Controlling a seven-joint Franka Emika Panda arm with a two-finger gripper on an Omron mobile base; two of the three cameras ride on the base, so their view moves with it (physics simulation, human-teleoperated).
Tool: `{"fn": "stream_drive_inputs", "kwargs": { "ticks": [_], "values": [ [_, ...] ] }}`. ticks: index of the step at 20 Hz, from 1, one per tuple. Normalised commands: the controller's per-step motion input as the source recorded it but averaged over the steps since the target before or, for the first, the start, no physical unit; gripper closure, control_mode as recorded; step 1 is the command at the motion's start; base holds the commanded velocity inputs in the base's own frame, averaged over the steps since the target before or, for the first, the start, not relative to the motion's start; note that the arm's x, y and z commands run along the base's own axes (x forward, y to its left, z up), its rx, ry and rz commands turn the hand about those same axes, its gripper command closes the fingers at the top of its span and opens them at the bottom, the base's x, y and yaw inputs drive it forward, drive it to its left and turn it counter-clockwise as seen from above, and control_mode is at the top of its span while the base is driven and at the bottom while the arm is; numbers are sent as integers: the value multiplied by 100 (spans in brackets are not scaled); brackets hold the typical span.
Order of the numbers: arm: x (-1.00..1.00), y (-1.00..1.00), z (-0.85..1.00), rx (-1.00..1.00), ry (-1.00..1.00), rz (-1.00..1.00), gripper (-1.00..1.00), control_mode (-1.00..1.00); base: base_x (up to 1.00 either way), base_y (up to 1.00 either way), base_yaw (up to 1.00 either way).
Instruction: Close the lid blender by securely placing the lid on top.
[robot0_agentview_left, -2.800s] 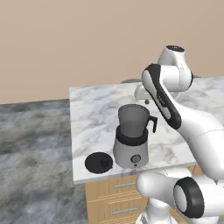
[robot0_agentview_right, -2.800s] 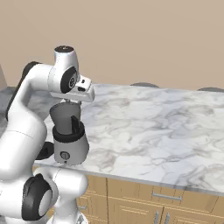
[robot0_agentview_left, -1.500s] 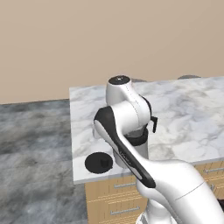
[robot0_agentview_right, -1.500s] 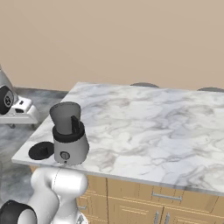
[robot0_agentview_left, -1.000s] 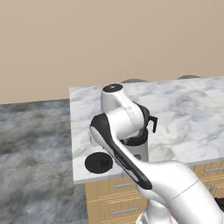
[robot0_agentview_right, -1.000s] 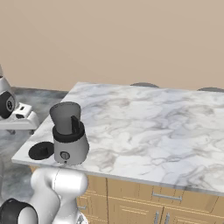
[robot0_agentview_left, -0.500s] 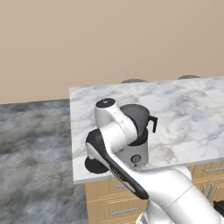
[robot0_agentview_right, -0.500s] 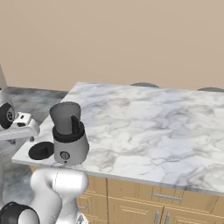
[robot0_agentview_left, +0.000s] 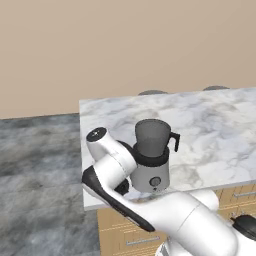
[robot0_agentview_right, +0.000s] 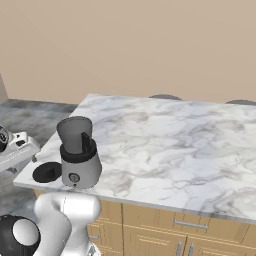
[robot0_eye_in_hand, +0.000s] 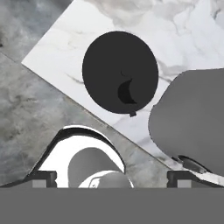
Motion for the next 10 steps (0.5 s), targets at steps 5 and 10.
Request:
{"fn": "stream_drive_inputs", "kwargs": {
  "ticks": [5,10],
  "values": [
    [42,1,-24,-7,12,21,-100,-100,0,0,0],
    [24,0,-24,0,1,5,-100,-100,0,0,0]
  ]
}}
